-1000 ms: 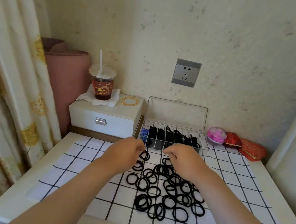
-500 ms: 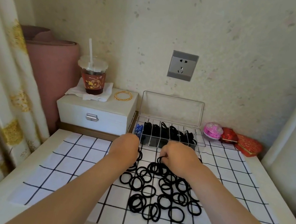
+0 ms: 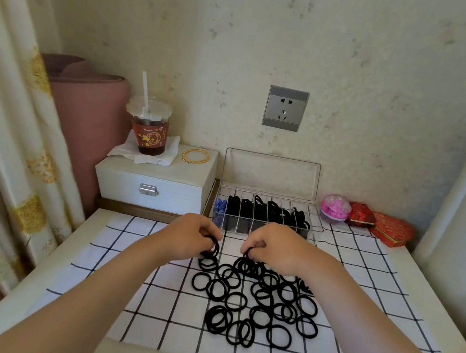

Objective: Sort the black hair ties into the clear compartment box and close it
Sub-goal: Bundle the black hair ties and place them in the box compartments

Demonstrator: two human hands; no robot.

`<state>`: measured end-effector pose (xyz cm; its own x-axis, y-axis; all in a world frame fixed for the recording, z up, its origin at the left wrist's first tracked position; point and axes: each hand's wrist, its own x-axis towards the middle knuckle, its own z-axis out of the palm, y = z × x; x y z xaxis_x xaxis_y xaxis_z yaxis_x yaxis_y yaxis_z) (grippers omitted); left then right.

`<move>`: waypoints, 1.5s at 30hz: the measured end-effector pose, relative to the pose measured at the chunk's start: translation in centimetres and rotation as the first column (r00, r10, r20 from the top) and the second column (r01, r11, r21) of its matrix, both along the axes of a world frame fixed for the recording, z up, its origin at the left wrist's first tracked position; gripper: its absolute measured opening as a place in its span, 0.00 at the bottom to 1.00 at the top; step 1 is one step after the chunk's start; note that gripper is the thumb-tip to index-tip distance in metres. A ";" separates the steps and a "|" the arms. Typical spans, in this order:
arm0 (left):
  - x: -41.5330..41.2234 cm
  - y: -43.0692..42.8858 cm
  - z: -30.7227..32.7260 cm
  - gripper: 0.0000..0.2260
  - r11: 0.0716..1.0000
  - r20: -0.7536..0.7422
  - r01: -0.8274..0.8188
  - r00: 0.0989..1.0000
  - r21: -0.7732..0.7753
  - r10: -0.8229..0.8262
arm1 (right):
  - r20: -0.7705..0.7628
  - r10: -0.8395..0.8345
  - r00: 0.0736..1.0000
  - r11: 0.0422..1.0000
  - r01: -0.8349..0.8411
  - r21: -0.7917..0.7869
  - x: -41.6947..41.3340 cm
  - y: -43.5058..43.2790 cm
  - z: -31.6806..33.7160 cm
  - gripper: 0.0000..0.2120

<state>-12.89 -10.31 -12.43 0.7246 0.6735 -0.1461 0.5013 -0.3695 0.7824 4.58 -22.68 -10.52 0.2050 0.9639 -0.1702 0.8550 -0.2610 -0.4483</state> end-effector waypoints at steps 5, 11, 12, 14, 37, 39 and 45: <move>-0.3 -0.1 -0.9 0.11 0.961 -0.180 0.101 0.982 0.256 -0.056 | 0.120 0.002 0.993 0.992 0.013 -0.123 0.2 -0.3 -0.4 0.19; 0.5 -0.3 -0.5 0.10 0.896 -0.375 0.222 0.924 0.384 -0.068 | 0.259 -0.007 0.966 0.996 0.030 -0.087 -0.7 0.0 -1.4 0.15; 0.6 -0.3 -0.5 0.10 0.888 -0.398 0.238 0.915 0.394 -0.069 | 0.255 -0.026 0.967 0.996 0.046 -0.075 -0.7 0.1 -1.5 0.14; 0.5 -0.4 -0.7 0.10 0.875 -0.413 0.258 0.908 0.410 -0.075 | 0.240 -0.052 0.969 0.996 0.067 -0.056 -0.6 0.1 -1.5 0.11; -1.8 -1.1 -0.2 0.08 0.935 -0.454 0.308 0.868 0.177 -0.200 | 0.330 -0.017 0.944 0.996 0.044 -0.075 -1.4 0.5 -1.3 0.15; -1.8 -1.1 -0.1 0.07 0.926 -0.474 0.331 0.854 0.182 -0.213 | 0.324 -0.002 0.946 0.995 0.035 -0.096 -1.5 0.5 -1.2 0.11; -2.3 0.2 0.6 0.05 0.939 -0.357 0.295 0.908 0.179 -0.217 | -0.052 -0.002 0.999 1.000 0.002 0.010 -1.0 0.6 -0.3 0.07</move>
<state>-15.22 -10.07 -11.80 0.8136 0.5139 -0.2720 0.5782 -0.6656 0.4719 3.63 -22.08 -10.87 0.1982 0.9652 -0.1708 0.8297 -0.2580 -0.4951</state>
